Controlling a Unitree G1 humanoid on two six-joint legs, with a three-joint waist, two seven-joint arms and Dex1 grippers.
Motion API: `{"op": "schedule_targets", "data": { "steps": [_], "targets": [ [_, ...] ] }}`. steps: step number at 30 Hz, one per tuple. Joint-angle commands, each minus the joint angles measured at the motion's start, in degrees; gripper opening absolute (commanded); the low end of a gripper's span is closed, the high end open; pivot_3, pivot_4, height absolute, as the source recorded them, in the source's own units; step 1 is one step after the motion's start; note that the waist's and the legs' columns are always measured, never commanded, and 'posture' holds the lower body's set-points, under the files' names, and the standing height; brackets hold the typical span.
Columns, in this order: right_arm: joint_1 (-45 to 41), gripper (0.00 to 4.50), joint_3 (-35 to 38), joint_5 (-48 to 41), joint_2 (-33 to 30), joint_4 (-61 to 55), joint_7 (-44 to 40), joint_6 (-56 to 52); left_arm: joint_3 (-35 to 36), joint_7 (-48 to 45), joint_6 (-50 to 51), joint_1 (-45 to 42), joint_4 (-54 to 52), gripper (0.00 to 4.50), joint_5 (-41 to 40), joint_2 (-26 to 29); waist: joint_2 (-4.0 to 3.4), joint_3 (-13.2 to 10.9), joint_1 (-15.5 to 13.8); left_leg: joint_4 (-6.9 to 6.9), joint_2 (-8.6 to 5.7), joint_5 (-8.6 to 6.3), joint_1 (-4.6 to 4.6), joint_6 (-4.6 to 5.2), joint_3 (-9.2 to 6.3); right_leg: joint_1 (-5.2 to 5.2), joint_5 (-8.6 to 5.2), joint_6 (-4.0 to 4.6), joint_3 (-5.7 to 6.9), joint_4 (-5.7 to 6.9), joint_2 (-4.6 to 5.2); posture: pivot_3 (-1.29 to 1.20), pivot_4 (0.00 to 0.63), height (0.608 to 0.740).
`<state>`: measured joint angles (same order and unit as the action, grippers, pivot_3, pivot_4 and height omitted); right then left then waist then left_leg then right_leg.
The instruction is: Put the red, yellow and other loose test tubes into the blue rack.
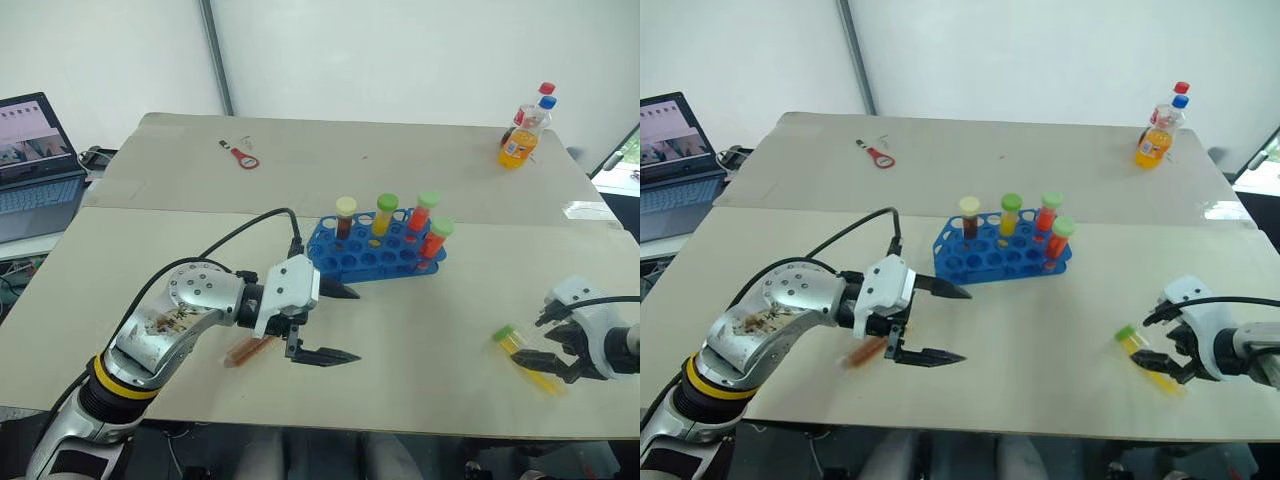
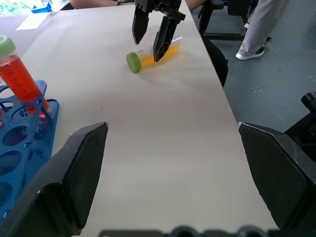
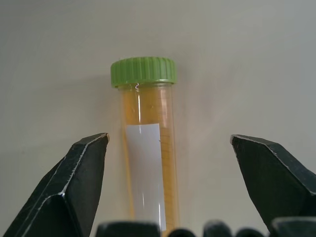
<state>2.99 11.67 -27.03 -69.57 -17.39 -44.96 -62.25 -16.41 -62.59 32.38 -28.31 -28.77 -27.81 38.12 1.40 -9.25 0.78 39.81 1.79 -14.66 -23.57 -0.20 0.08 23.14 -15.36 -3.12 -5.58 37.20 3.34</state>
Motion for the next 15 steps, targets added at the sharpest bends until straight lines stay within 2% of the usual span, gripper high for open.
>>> {"op": "schedule_targets", "data": {
  "steps": [1, 8, 9, 15],
  "targets": [
    [-2.17, 3.56, -2.43, 1.76, -0.37, 1.52, -0.83, 1.8, -0.04, 0.06, -1.38, -1.03, -0.35, 4.5, 0.88, -0.39, 0.0, 0.0, -0.01, 0.0, 0.0, 0.0, 0.0, 0.0, 0.0, 0.0, 0.0, 0.0, 0.0, 0.0, 0.0, 0.0, 0.15, 0.719],
    [-4.81, 1.15, -7.05, 2.37, -0.9, 0.89, -2.87, 1.67, 0.66, 0.7, -0.48, -1.14, 0.53, 4.5, 0.99, -0.88, 0.0, 0.0, -0.04, 0.0, 0.01, 0.0, -0.01, 0.0, -0.03, 0.01, 0.0, 0.0, 0.02, 0.0, -0.01, 0.0, 0.15, 0.719],
    [-4.71, 0.96, -7.48, 2.62, -1.06, 0.65, -3.05, 1.82, 0.93, 0.98, 0.16, -1.0, 0.67, 4.5, 0.46, -1.1, 0.0, 0.0, -0.07, 0.0, 0.01, 0.0, -0.01, 0.0, -0.04, 0.0, 0.0, 0.0, 0.03, 0.0, -0.01, 0.0, 0.15, 0.719],
    [-8.92, 0.94, -3.73, -1.07, 0.83, -4.16, -3.38, -1.13, 4.85, 2.79, 0.21, 1.18, 3.02, 4.5, 0.19, 0.13, -0.01, 0.0, 0.24, -0.01, 0.02, 0.0, -0.01, 0.0, -0.05, 0.03, 0.0, 0.0, 0.04, 0.03, -0.02, 0.0, 0.15, 0.719]
  ]
}}
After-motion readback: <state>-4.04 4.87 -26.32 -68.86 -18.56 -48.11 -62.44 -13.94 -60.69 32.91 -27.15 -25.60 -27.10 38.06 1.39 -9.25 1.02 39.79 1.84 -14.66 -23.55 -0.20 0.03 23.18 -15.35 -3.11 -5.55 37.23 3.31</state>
